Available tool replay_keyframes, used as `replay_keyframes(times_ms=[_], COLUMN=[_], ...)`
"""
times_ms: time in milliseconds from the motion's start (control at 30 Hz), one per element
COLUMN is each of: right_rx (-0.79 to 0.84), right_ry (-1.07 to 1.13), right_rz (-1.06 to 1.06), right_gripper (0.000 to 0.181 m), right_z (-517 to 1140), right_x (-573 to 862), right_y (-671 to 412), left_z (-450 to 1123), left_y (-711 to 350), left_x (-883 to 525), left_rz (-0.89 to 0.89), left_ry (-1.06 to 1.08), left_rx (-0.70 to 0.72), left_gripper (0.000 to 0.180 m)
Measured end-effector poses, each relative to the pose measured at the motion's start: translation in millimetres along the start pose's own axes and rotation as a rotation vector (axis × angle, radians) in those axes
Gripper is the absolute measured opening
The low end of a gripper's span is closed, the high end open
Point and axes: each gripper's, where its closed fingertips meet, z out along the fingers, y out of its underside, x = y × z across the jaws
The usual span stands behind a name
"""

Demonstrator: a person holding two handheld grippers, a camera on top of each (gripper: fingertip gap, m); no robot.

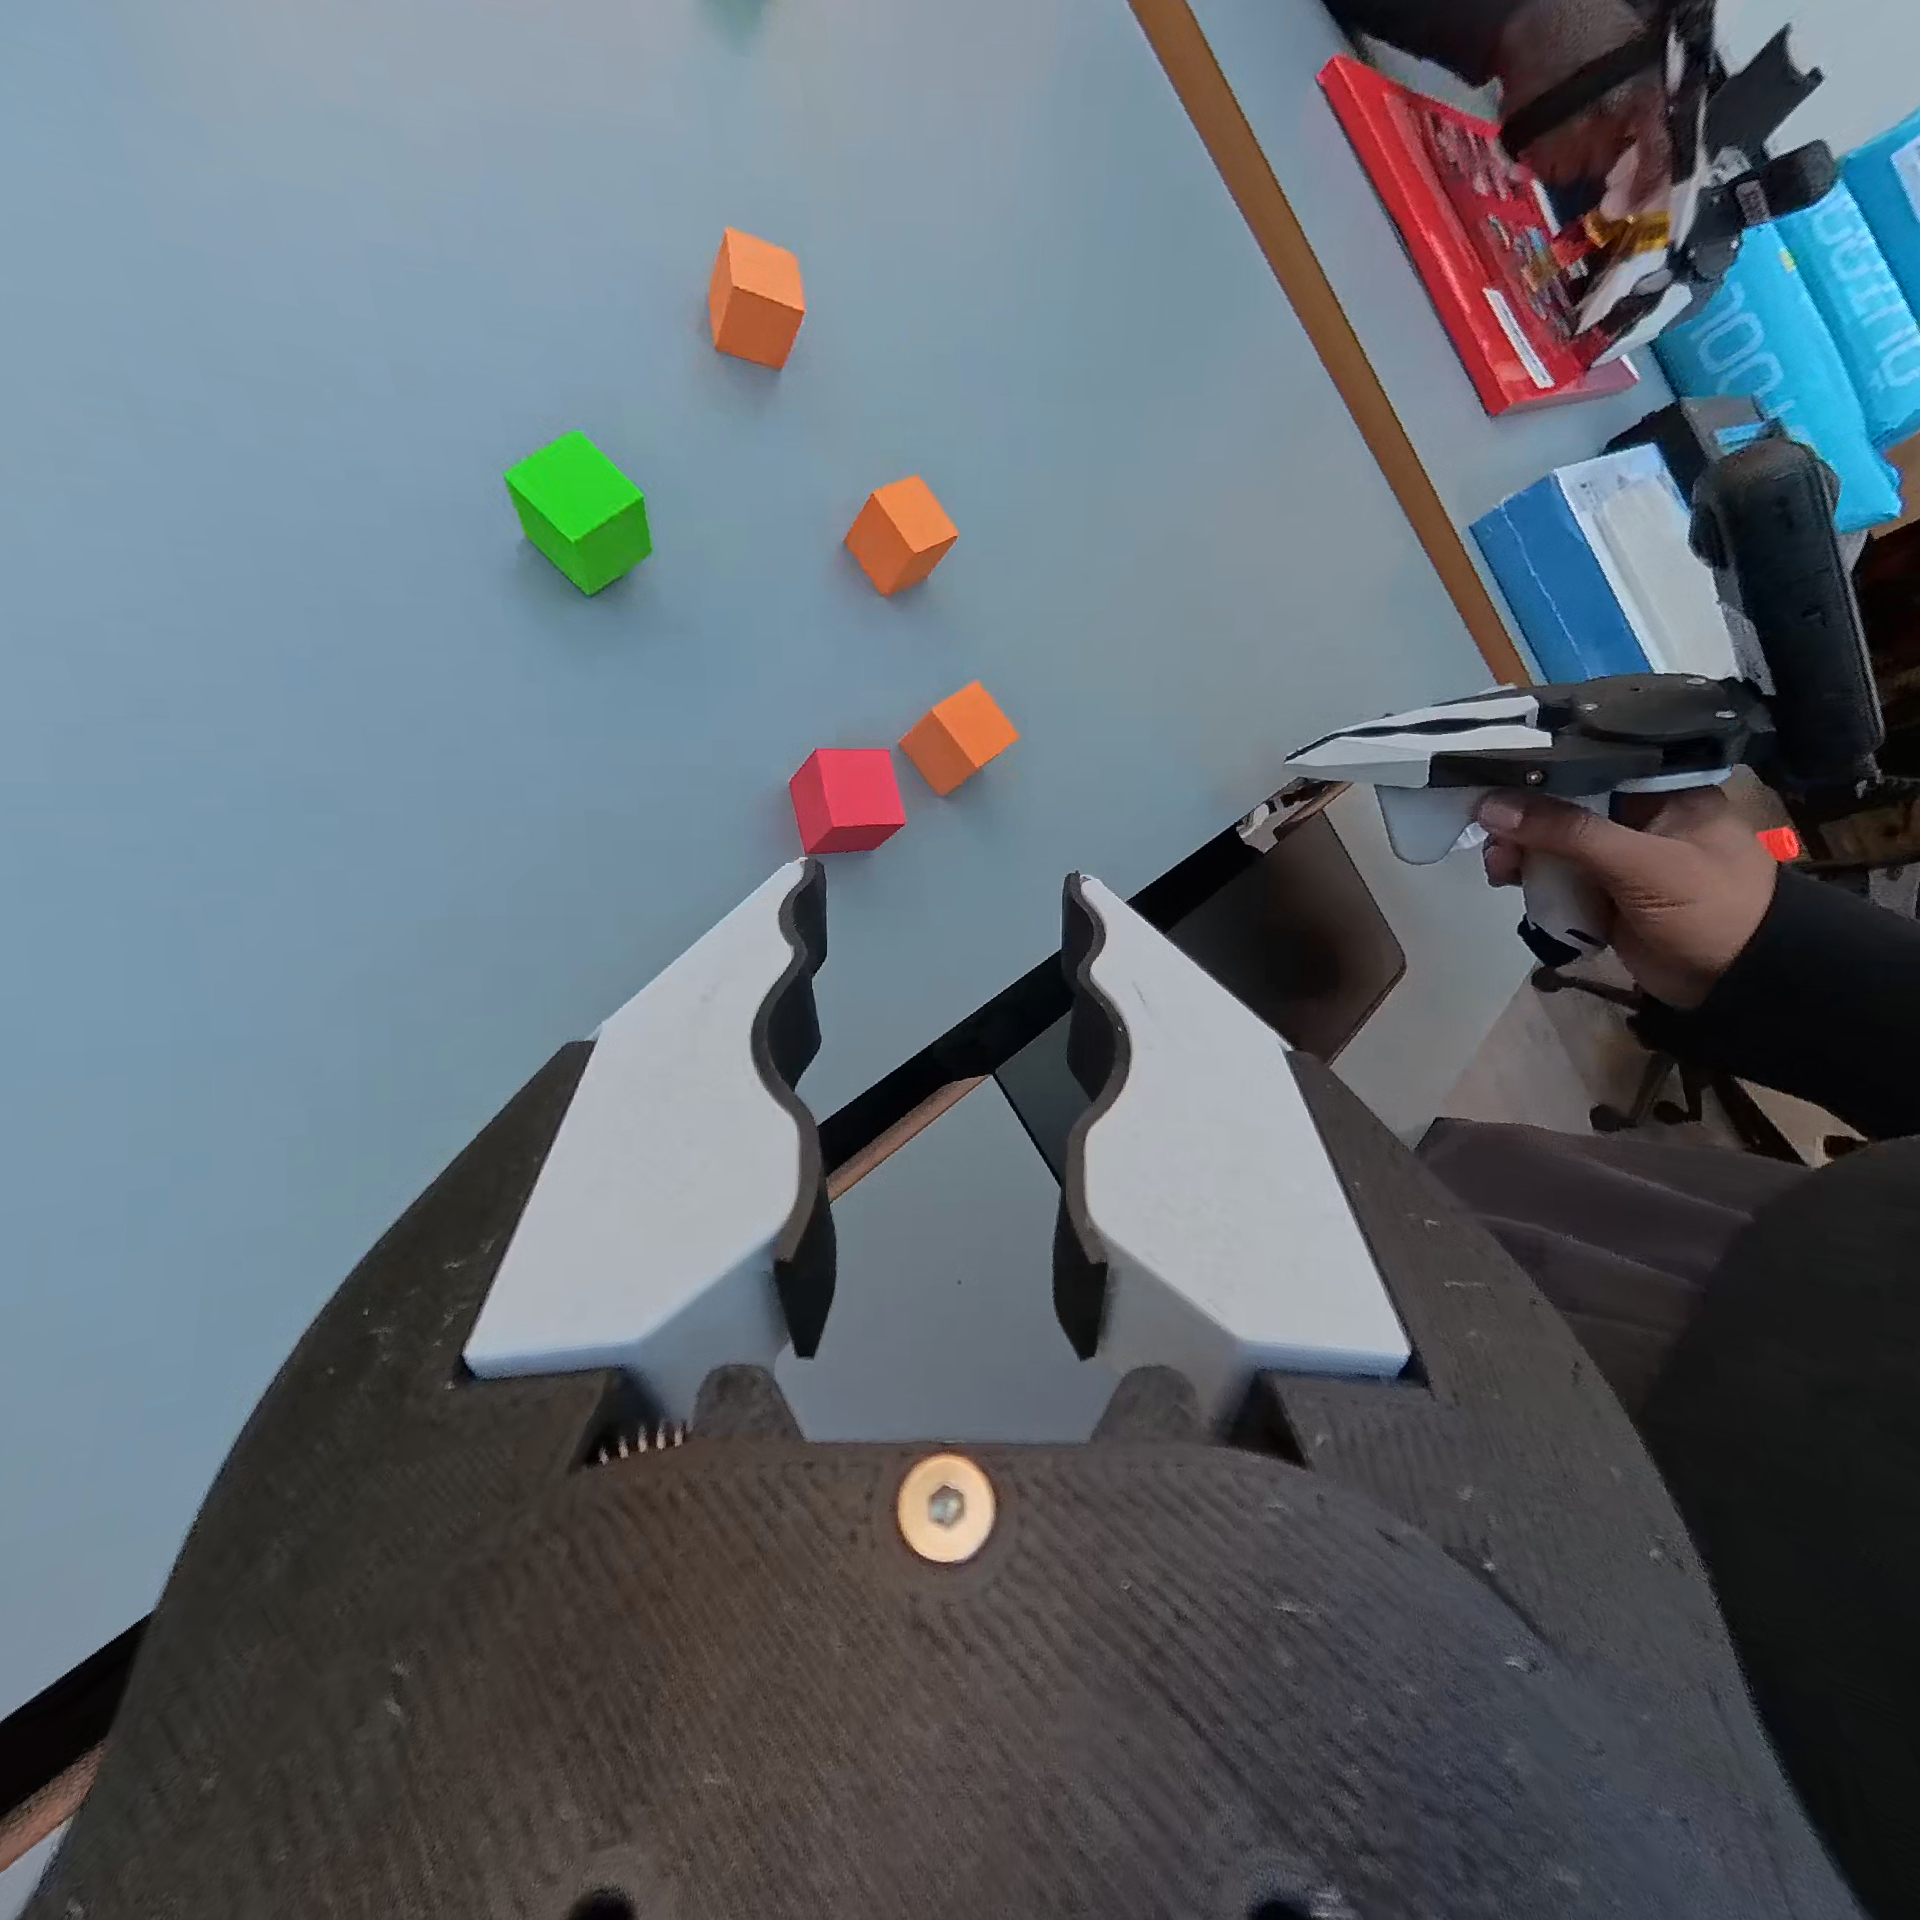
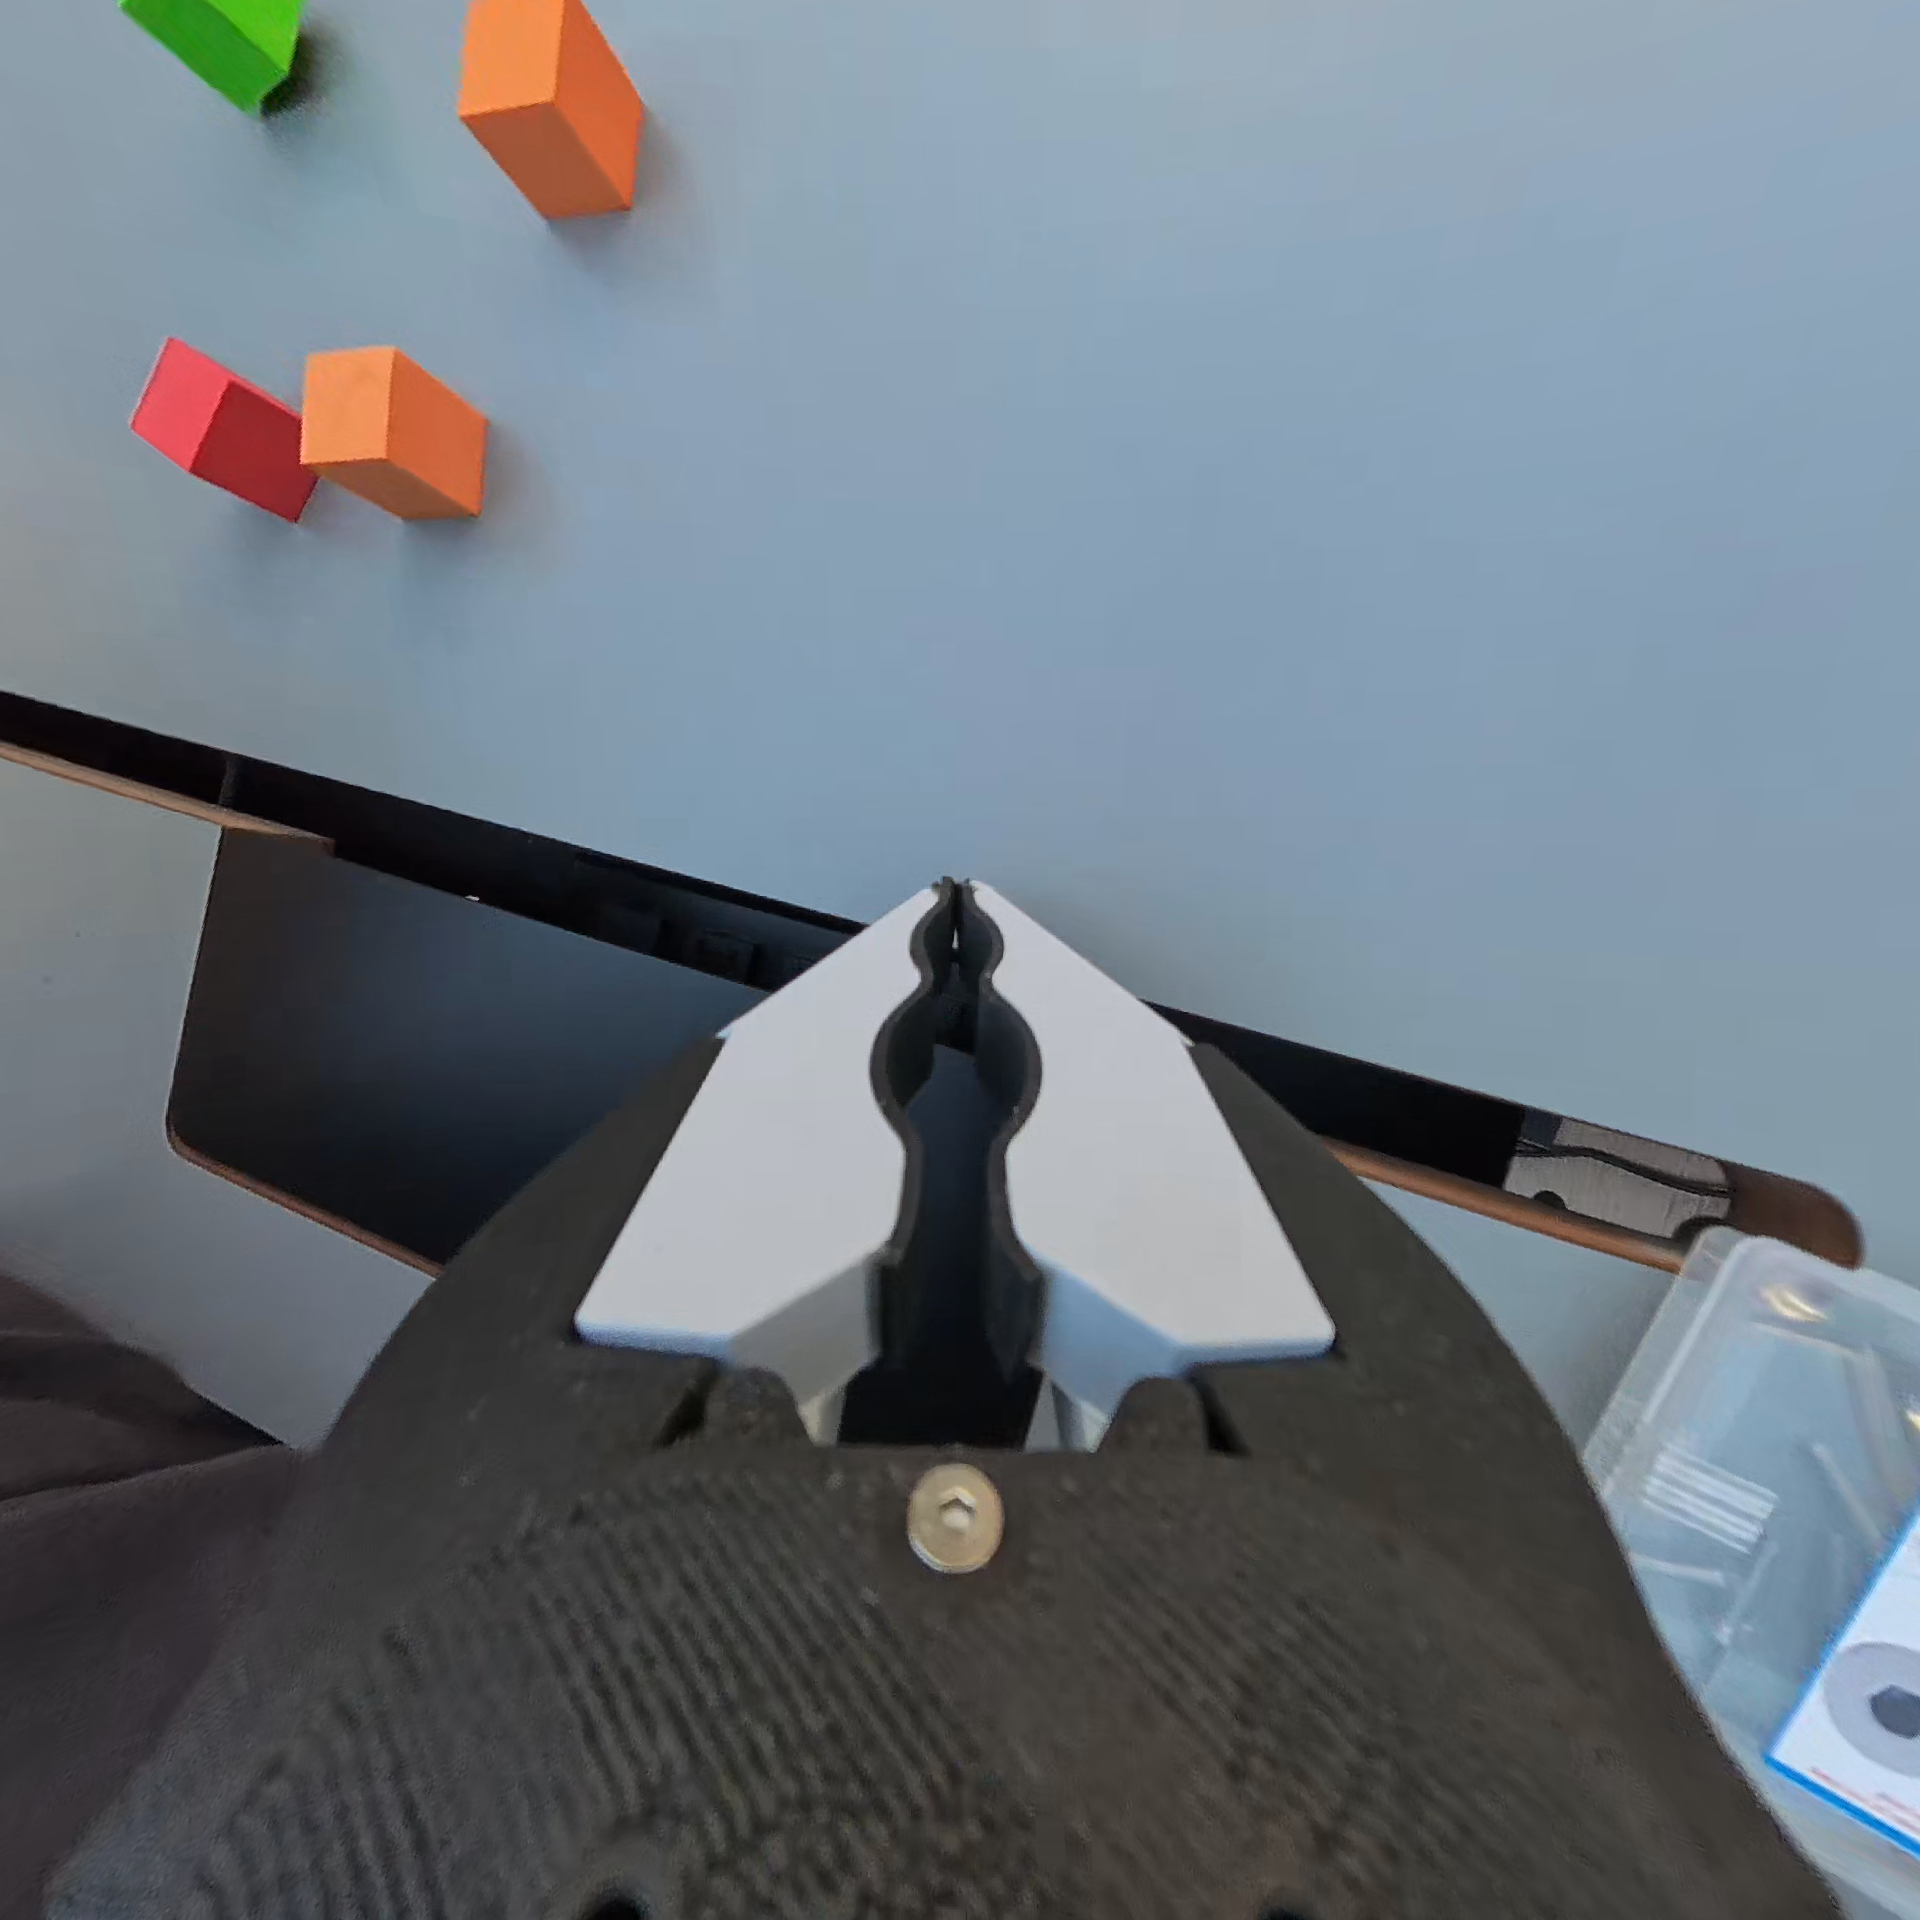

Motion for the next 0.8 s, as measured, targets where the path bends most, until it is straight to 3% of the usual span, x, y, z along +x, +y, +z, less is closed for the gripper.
replay_keyframes(times_ms=[233,633,800], right_rx=[-0.022,0.039,0.048], right_ry=[-0.064,-0.164,-0.104], right_rz=[-0.151,-0.276,-0.381], right_gripper=[0.000,0.000,0.029], right_z=[16,53,104], right_x=[-29,-7,33], right_y=[-18,-139,-246], left_z=[30,44,50], left_y=[20,19,4], left_x=[-8,0,-5], left_rz=[0.056,0.039,0.020], left_ry=[-0.035,-0.069,-0.140], left_rx=[-0.099,-0.081,-0.031], left_gripper=[0.043,0.043,0.042])
